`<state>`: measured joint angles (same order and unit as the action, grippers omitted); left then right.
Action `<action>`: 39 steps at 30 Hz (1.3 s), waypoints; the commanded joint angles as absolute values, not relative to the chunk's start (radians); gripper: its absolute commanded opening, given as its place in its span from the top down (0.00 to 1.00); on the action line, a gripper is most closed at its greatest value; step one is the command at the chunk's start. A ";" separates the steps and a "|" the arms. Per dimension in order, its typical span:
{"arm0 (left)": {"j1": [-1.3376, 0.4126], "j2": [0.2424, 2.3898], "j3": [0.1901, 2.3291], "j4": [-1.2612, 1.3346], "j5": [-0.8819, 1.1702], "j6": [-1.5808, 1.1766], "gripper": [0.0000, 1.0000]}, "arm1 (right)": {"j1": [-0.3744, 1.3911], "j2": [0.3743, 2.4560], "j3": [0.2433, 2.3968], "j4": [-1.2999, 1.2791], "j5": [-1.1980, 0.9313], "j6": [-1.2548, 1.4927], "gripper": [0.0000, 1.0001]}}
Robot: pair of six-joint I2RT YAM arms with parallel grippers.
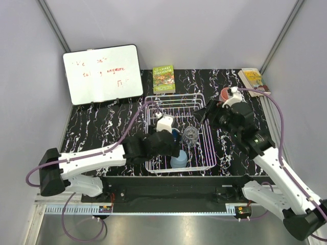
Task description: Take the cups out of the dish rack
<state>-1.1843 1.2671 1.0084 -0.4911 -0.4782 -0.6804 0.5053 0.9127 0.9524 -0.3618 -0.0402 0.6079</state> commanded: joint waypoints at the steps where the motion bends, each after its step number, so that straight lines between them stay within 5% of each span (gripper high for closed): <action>1: -1.256 1.336 1.061 -0.506 -0.541 -0.718 0.01 | 0.515 0.841 0.953 -0.299 0.045 0.611 0.10; 39: -1.393 1.532 1.183 -0.463 -0.592 -0.727 0.01 | 0.515 0.822 0.893 -0.318 0.015 0.603 0.06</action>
